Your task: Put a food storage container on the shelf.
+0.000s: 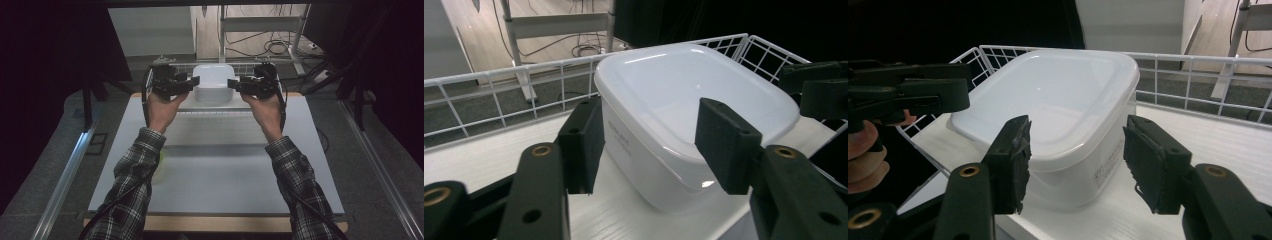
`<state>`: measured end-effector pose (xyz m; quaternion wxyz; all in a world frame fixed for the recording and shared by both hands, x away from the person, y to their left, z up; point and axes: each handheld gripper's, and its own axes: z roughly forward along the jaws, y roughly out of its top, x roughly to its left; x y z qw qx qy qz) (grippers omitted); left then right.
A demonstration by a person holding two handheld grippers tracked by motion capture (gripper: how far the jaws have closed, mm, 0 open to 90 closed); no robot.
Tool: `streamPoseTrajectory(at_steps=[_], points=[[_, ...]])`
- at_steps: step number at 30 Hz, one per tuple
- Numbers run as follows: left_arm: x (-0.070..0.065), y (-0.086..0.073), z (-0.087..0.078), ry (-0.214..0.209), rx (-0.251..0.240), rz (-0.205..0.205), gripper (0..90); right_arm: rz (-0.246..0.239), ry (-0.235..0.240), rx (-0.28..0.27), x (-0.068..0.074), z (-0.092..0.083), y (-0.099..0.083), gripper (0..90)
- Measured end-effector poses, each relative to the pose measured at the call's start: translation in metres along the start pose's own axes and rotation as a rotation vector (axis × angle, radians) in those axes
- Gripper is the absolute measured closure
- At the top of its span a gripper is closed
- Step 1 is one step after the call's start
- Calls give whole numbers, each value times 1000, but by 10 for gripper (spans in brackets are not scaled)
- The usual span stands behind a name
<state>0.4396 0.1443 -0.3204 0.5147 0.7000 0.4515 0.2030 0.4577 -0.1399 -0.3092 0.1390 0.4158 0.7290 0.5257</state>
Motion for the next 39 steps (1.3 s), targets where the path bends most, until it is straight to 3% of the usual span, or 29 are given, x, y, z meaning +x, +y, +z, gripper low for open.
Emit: streamPoseTrajectory(at_steps=[5,10,18,23,32,39], points=[[-4,-2,-10,-69,-4,10,349,-13,28,-18,0,-9,-4,398],[-15,-10,-16,-94,-1,49,254,-45,40,-8,3,-14,-10,344],[-27,-28,-29,-95,32,118,150,-113,46,-10,13,-22,-23,271],[-30,-41,-39,-114,31,130,114,-137,54,-7,15,-29,-35,225],[-41,-70,-55,-125,44,211,56,-203,57,17,22,-40,-62,119],[-44,-92,-64,-132,59,237,49,-238,55,42,23,-48,-85,67]])
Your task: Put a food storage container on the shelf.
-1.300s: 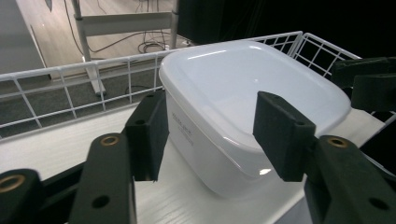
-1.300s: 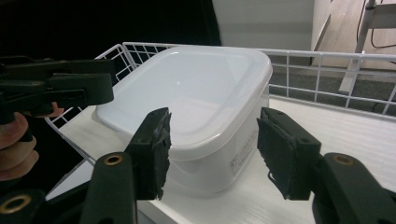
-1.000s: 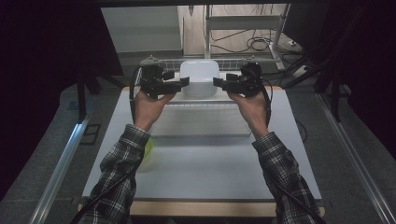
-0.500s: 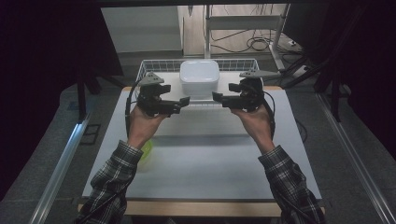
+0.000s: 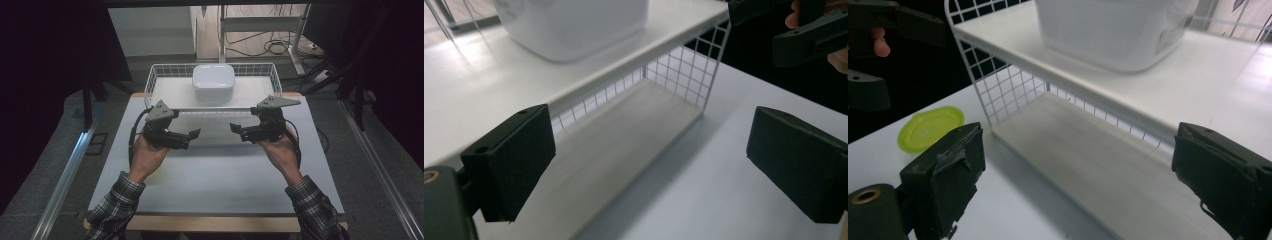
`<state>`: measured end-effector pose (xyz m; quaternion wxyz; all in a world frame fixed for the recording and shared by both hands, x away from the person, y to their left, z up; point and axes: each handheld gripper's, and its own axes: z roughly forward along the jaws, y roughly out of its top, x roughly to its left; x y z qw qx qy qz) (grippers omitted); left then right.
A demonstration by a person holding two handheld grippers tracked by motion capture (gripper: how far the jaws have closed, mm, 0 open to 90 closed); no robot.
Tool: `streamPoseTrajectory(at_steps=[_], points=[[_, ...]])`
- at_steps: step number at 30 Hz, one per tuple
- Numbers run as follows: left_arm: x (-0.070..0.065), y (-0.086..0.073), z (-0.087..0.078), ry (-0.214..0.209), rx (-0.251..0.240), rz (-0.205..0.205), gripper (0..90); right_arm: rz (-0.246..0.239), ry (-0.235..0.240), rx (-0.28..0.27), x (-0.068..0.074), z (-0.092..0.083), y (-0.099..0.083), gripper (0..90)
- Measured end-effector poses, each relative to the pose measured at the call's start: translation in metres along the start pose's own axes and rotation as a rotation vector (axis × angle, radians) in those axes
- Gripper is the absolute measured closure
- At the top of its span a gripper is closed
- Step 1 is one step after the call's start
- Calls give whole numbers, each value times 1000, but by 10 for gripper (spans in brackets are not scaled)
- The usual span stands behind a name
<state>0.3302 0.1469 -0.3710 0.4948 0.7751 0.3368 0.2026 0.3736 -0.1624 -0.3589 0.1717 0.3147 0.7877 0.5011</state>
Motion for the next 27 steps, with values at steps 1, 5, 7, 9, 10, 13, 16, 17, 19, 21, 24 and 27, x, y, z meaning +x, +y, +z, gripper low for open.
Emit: streamPoseTrajectory(at_steps=[1,5,7,9,10,13,16,17,19,21,24,27], points=[[-2,-4,-1,-5,6,3,49,-4,4,4,1,-1,-3,61],[-11,-18,-4,-11,17,33,51,-21,5,6,6,-6,-17,45],[-15,-26,-4,-36,28,43,50,-17,15,18,8,-8,-26,42],[-19,-34,-5,-53,34,47,44,-11,23,36,10,-8,-34,39],[-20,-38,-5,-57,37,50,43,-17,26,49,11,-8,-40,35],[-24,-52,-8,-58,28,44,41,-58,18,77,15,-8,-54,16],[-27,-64,-11,-49,9,27,48,-72,23,100,18,-8,-64,2],[-28,-68,-11,-47,9,30,58,-73,27,108,19,-9,-68,1],[-29,-77,-12,-37,15,25,73,-62,37,109,20,-10,-73,1],[-29,-87,-13,-43,10,-4,82,-50,57,108,20,-12,-79,1],[-32,-101,-14,-56,23,-42,91,-39,60,116,21,-13,-92,2],[-37,-114,-14,-65,22,-45,86,-32,54,121,21,-15,-103,3]])
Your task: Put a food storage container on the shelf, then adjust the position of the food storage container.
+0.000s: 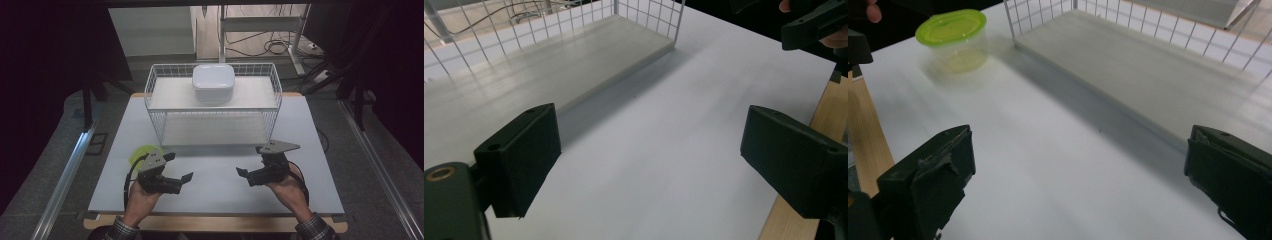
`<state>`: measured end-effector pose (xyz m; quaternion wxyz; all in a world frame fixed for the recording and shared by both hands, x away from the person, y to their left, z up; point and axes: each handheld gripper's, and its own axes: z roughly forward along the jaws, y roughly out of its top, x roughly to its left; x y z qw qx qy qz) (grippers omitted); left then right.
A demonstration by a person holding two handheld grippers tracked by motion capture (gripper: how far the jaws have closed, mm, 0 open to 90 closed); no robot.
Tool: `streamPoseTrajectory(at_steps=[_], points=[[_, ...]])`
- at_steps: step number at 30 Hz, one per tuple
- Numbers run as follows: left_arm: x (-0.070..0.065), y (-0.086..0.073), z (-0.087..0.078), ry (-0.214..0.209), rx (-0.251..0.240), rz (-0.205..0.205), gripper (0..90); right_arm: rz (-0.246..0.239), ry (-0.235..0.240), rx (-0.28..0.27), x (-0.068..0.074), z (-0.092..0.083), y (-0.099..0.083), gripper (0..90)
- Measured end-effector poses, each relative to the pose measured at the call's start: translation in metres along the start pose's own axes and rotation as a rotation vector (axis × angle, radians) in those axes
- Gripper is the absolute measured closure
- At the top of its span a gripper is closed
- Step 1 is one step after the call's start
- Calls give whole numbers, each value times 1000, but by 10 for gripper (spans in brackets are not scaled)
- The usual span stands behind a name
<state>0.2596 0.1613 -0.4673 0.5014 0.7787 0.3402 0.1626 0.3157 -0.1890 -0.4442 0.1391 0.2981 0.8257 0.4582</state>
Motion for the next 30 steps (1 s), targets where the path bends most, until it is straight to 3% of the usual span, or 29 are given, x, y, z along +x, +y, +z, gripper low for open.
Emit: streamPoseTrajectory(at_steps=[2,8,15,17,20,26,30], points=[[-3,-7,2,-15,5,7,71,12,0,1,1,-1,-7,4],[-13,-25,6,19,21,40,60,25,-18,14,5,-4,-27,6],[-16,-44,12,22,88,27,48,21,-33,32,10,-7,-44,7],[-14,-46,15,-6,117,-12,56,23,-34,54,10,-6,-48,9],[-12,-45,18,-46,118,-63,62,22,-49,78,5,-4,-53,18],[-9,-39,16,-52,111,-64,46,54,-61,69,-4,-5,-56,28],[-4,-34,12,3,121,-43,124,53,-60,80,-4,-2,-57,30]])
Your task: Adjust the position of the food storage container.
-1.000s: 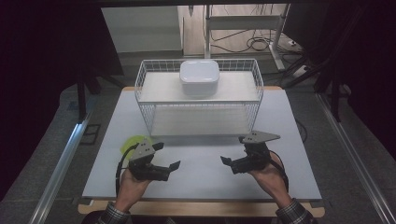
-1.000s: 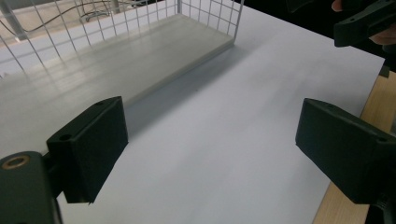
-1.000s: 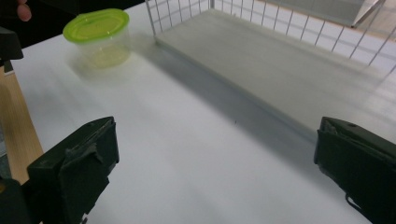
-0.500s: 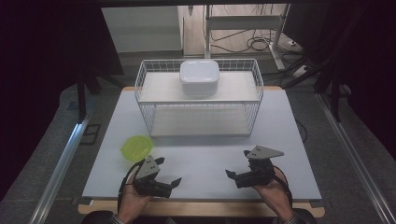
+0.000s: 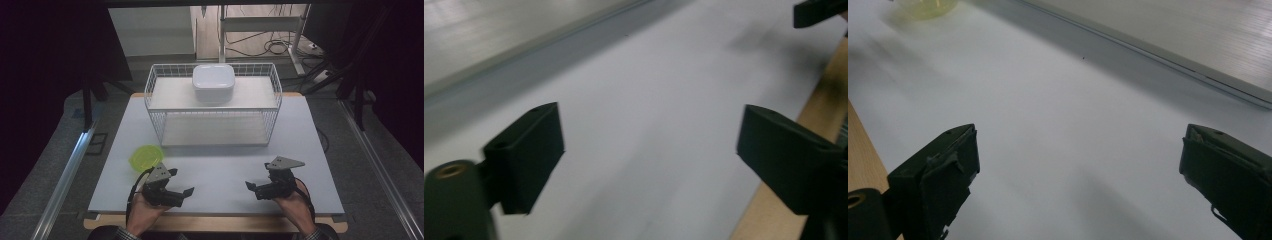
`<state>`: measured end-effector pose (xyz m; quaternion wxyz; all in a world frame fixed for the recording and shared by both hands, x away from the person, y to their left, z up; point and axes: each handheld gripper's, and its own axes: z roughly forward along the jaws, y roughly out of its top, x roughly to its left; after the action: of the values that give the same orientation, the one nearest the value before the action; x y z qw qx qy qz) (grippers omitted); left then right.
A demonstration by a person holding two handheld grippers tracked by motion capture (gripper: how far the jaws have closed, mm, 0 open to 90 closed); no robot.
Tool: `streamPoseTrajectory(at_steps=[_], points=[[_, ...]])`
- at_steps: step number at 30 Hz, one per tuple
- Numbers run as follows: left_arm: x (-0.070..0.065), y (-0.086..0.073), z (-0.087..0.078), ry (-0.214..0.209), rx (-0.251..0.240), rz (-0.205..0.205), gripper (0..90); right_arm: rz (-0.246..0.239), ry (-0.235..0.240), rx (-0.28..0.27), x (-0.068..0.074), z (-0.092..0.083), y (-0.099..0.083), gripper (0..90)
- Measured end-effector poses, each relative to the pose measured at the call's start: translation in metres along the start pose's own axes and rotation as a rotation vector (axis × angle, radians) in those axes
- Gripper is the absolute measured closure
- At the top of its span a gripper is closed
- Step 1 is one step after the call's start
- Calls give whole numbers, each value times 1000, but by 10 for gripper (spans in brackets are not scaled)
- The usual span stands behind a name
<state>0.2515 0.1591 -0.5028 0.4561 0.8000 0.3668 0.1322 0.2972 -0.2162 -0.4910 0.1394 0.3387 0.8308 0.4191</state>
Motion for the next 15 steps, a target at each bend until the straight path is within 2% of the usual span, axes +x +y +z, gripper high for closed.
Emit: streamPoseTrajectory(at_steps=[4,5,8,12,13,15], points=[[11,5,-7,-4,-12,-10,323,-14,0,14,3,4,0,31],[14,6,-9,0,-17,-16,399,-17,-1,17,4,5,0,32],[23,9,-14,35,-20,-36,605,-21,-2,22,4,5,-1,35],[42,13,-24,86,-36,-64,836,-17,-1,24,3,5,-1,39],[46,13,-27,104,-40,-67,880,-16,-2,24,3,6,-1,40],[53,12,-32,119,-44,-87,897,-18,-3,27,3,5,-1,43]])
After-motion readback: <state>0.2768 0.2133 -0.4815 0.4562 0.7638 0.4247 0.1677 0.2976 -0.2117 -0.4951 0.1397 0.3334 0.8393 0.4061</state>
